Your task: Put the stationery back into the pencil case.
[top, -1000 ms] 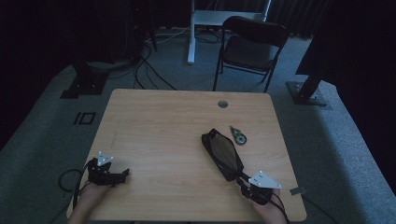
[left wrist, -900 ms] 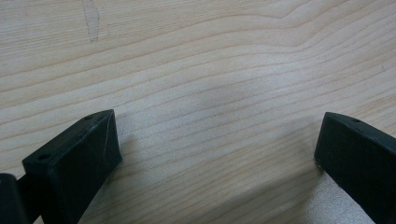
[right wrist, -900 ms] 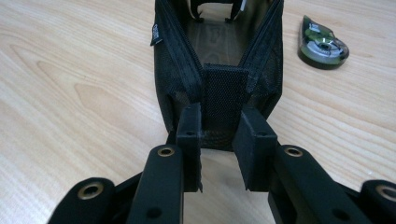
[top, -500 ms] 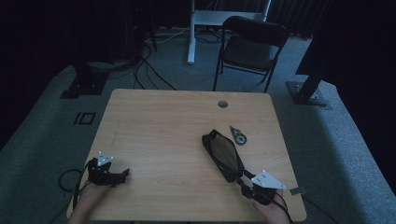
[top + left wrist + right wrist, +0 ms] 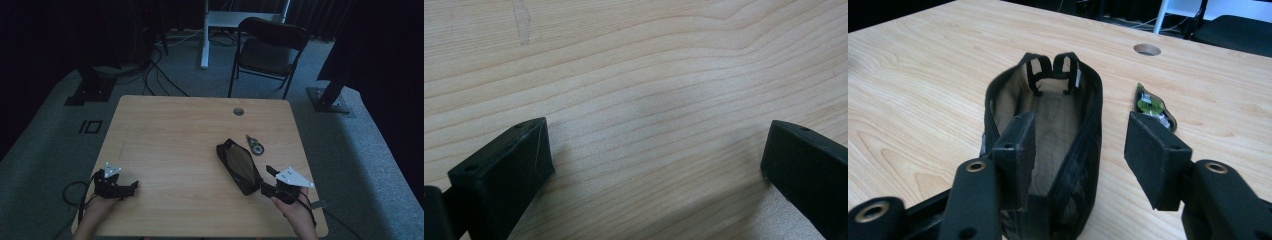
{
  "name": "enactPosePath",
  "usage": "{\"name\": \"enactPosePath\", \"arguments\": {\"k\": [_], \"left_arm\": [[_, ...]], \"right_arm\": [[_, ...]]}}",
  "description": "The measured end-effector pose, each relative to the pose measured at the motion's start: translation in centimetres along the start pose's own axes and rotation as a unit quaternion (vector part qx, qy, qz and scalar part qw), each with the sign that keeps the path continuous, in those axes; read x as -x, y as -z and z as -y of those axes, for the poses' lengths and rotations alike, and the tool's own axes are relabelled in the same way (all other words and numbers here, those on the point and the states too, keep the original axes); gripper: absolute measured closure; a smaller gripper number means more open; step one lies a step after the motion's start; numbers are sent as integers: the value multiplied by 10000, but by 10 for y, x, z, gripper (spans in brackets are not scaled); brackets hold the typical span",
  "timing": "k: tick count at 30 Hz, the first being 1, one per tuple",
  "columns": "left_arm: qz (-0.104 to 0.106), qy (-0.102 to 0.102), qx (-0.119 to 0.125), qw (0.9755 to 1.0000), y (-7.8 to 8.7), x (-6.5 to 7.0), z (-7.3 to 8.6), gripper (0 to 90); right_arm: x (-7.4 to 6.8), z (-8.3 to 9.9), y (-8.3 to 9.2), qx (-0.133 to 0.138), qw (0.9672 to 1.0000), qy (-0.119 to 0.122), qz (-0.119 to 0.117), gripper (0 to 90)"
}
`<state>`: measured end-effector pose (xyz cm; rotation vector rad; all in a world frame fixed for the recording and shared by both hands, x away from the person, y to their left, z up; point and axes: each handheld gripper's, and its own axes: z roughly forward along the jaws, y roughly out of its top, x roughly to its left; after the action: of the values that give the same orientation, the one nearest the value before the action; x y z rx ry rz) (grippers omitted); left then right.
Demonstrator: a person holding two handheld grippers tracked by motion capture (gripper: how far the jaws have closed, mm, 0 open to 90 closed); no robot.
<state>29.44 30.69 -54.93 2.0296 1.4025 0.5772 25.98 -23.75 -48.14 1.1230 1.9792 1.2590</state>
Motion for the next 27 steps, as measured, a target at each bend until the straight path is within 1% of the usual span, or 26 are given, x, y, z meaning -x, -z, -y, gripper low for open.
{"name": "enactPosePath", "arguments": {"k": [7, 14, 20, 24, 27], "left_arm": [[0, -1, 0, 10000, 0, 0, 0, 2], [0, -2, -1, 10000, 0, 0, 0, 2], [0, 1, 0, 10000, 0, 0, 0, 2], [1, 0, -2, 10000, 0, 0, 0, 2], [1, 2, -2, 10000, 0, 0, 0, 2]], "right_arm": [[1, -14, -3, 151, 9999, 10, -46, 423], [8, -24, -9, 171, 9998, -36, -42, 414], [19, -31, -19, 156, 9998, -97, 35, 413], [29, -34, -28, 99, 9998, -145, 133, 413], [38, -35, -35, 49, 9995, -227, 204, 413]]}}
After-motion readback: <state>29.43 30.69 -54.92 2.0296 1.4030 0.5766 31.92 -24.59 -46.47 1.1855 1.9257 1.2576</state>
